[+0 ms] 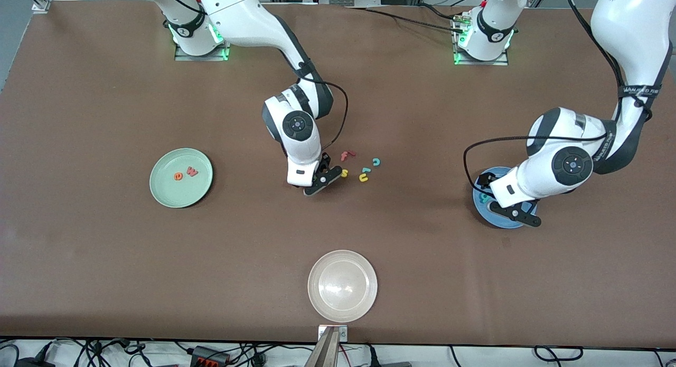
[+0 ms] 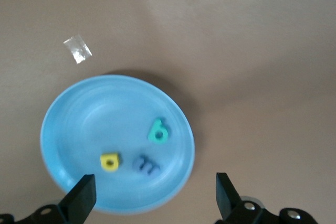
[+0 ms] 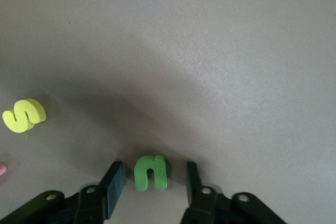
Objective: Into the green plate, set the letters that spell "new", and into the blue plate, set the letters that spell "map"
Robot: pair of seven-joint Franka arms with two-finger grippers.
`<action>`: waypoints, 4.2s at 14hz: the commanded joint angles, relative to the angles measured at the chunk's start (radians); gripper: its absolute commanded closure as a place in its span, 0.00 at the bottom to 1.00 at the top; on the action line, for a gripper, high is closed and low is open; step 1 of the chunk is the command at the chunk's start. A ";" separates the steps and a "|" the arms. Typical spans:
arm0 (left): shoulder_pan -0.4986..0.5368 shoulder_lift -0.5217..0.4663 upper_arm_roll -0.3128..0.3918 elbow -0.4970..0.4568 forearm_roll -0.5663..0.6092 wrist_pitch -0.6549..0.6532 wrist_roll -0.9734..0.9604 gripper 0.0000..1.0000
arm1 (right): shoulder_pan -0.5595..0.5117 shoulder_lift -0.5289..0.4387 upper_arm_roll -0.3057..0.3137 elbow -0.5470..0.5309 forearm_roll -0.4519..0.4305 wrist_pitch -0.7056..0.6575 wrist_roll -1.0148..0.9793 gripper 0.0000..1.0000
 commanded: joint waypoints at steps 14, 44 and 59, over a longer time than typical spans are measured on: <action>-0.047 -0.211 0.043 0.504 -0.199 -0.628 -0.040 0.00 | -0.072 -0.109 -0.385 -0.075 0.019 -0.513 -0.015 0.91; -0.459 -0.524 0.650 0.079 -0.387 -0.292 0.061 0.00 | -0.222 -0.203 -0.520 -0.251 0.117 -0.415 -0.165 0.00; -0.466 -0.509 0.634 0.146 -0.398 -0.386 0.053 0.00 | -0.831 -0.481 0.156 0.077 -0.183 -0.633 0.215 0.00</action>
